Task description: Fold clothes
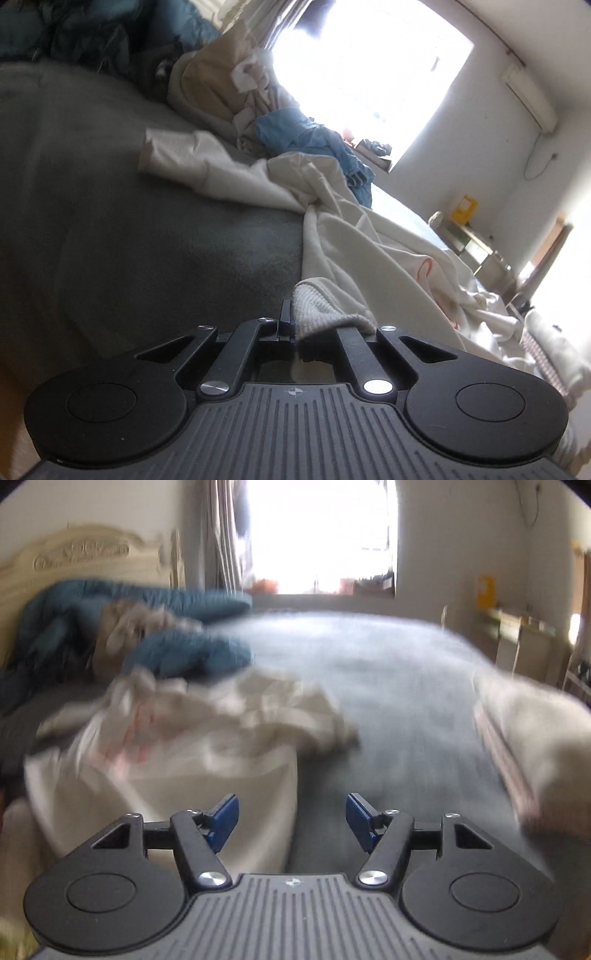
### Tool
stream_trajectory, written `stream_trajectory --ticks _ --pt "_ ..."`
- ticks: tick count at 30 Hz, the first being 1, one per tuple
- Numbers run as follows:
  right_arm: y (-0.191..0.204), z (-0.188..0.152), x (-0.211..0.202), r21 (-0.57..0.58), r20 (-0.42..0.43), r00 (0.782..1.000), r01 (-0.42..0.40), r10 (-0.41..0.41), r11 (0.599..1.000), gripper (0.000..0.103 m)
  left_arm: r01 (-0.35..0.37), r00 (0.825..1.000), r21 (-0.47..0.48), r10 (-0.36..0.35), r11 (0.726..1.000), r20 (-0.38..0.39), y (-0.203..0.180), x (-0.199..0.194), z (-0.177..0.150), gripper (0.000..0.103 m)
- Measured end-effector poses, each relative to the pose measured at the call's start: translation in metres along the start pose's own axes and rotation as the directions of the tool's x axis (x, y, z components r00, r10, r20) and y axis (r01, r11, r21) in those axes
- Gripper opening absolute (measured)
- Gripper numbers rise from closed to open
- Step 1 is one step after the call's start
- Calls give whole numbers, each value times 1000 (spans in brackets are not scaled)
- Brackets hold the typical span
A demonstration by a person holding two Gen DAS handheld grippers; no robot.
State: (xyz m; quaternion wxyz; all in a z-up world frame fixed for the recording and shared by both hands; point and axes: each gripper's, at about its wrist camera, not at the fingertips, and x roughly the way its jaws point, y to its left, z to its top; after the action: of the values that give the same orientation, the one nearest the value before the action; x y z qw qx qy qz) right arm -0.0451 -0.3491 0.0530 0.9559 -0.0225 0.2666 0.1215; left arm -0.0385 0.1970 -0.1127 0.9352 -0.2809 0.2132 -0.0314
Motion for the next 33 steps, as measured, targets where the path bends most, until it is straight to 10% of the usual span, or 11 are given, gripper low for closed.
stream_trajectory --ticks 6,13,18,33 --pt "36 66 135 -86 -7 997 -81 80 993 67 30 999 -37 -29 999 16 12 4 -7 0" --pt "14 130 293 163 -211 974 -48 83 985 66 102 994 -79 -99 992 41 26 9 -13 1" --pt "12 128 339 237 -307 932 -123 194 964 9 141 989 -110 -135 984 56 32 9 -14 1" --pt "-31 262 365 363 72 991 -129 110 923 7 282 953 -185 -253 941 168 32 15 8 0"
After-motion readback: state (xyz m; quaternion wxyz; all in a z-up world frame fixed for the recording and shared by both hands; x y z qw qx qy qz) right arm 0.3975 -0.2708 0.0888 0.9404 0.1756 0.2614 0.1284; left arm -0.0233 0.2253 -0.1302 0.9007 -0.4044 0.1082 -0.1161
